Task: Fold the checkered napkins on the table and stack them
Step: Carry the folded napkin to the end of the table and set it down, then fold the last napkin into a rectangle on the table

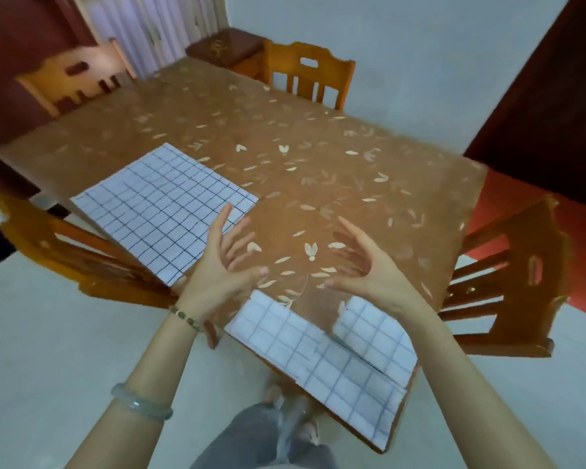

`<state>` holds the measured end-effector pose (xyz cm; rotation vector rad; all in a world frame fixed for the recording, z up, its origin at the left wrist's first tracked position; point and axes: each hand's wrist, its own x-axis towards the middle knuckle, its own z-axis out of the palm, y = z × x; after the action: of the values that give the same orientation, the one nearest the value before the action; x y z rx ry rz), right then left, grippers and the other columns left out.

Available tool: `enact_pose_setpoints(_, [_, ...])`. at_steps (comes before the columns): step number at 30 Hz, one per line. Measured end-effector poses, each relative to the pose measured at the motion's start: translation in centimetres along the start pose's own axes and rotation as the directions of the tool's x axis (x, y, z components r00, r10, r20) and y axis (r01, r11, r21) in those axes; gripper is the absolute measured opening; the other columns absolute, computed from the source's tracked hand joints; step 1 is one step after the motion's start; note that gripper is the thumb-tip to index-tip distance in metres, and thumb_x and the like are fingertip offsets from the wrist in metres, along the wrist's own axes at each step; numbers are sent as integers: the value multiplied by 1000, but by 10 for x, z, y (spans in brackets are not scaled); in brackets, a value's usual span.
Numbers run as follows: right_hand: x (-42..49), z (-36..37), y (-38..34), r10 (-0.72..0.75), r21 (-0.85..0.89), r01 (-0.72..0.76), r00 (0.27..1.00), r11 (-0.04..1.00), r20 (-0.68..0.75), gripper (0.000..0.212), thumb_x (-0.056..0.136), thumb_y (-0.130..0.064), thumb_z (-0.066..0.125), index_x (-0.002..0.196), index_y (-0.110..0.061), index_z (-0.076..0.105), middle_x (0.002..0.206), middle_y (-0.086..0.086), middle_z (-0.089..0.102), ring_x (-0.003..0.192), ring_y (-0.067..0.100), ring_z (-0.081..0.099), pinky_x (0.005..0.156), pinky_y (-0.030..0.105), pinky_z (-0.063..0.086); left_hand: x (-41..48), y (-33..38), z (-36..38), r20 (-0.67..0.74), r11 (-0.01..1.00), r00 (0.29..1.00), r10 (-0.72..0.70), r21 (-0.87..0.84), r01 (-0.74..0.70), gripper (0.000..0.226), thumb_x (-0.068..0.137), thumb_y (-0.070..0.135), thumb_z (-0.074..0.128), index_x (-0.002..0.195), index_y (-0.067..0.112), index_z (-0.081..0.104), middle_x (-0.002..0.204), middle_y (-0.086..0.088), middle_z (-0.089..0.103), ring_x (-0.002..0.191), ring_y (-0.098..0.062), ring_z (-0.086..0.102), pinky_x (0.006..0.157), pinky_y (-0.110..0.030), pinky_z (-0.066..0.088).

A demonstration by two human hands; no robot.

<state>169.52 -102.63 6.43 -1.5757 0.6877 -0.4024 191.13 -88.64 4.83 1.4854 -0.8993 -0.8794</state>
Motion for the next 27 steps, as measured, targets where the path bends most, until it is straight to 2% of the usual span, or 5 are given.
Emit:
enact_pose_setpoints(5, [36, 55, -18, -69, 60, 60, 986, 996, 155, 96, 66, 0, 83, 136, -46, 36, 141, -7, 43, 122, 8, 53, 92, 29, 52, -33, 3, -58, -181, 999, 983, 26, 22, -23, 115, 64, 13, 84, 149, 39, 10, 143, 13, 42, 127, -4, 49, 106, -37, 43])
enact_pose_setpoints(10, [67, 120, -30, -74, 106, 47, 962, 993, 265, 98, 69, 12, 76, 139, -41, 33, 143, -5, 45, 122, 10, 54, 97, 32, 50, -55, 4, -119, -313, 999, 949, 49, -7, -54, 119, 48, 46, 90, 142, 50, 17, 143, 15, 43, 127, -8, 50, 105, -38, 43])
enact_pose_setpoints(14, [97, 172, -44, -81, 104, 52, 951, 993, 298, 94, 68, 8, 78, 134, -46, 38, 140, -5, 47, 121, 9, 54, 99, 33, 49, -63, 4, -181, -381, 996, 922, 74, -13, -86, 116, 50, 48, 89, 143, 49, 19, 143, 11, 45, 128, -11, 50, 104, -34, 45])
enact_pose_setpoints(19, [128, 256, -59, -72, 85, 51, 961, 995, 267, 90, 73, 5, 76, 139, -43, 37, 140, -8, 48, 121, 7, 55, 99, 33, 49, -61, -6, -270, -339, 996, 937, 81, -5, -88, 103, 70, 17, 80, 146, 42, 15, 146, 8, 42, 129, -10, 48, 107, -38, 42])
enact_pose_setpoints(27, [172, 376, -78, -49, 51, 39, 972, 998, 231, 96, 71, 0, 80, 140, -46, 32, 141, -10, 46, 122, 7, 53, 101, 33, 48, -59, -23, -397, -192, 998, 980, 58, 3, -58, 106, 63, 32, 83, 143, 48, 16, 144, 10, 44, 127, -7, 50, 101, -25, 46])
